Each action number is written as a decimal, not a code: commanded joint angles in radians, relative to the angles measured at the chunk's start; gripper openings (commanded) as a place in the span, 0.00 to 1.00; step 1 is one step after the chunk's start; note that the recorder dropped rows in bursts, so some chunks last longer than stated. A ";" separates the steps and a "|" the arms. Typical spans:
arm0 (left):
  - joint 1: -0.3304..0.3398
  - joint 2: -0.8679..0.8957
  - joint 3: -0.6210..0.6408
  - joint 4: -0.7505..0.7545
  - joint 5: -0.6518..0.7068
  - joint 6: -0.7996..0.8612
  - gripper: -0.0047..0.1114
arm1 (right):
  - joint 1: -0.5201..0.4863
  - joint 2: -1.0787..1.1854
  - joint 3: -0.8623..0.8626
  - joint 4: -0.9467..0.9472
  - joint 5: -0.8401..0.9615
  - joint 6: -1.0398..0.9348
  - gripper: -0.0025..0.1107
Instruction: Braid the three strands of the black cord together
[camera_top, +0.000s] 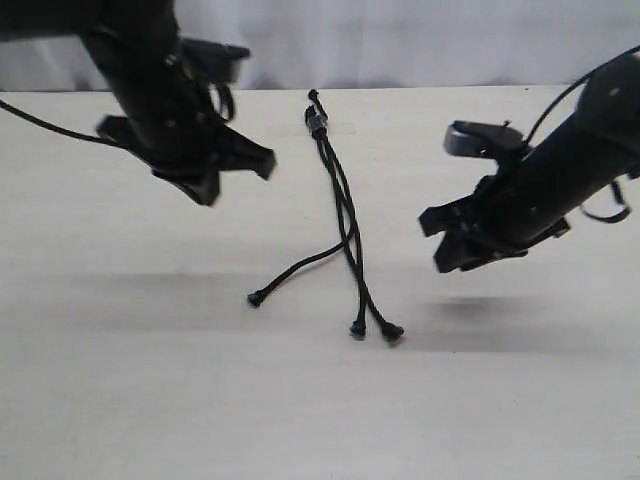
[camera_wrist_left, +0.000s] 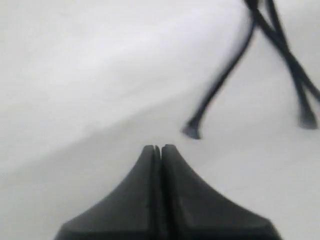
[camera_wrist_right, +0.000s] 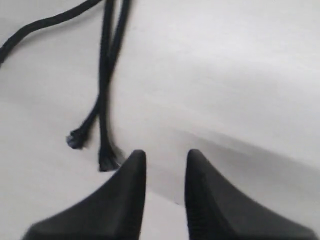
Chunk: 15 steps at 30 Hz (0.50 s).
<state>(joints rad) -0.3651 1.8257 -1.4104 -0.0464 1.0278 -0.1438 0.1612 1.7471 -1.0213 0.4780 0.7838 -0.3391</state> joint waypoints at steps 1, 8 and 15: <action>0.045 -0.228 0.148 0.102 -0.101 -0.044 0.04 | -0.088 -0.177 0.061 -0.211 0.054 0.117 0.06; 0.053 -0.673 0.529 0.028 -0.285 -0.040 0.04 | -0.113 -0.544 0.285 -0.251 -0.039 0.127 0.06; 0.053 -1.036 0.808 -0.048 -0.488 -0.077 0.04 | -0.113 -0.985 0.531 -0.108 -0.280 0.127 0.06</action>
<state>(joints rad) -0.3154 0.9037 -0.6712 -0.0696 0.6498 -0.1938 0.0522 0.9106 -0.5670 0.3063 0.6069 -0.2179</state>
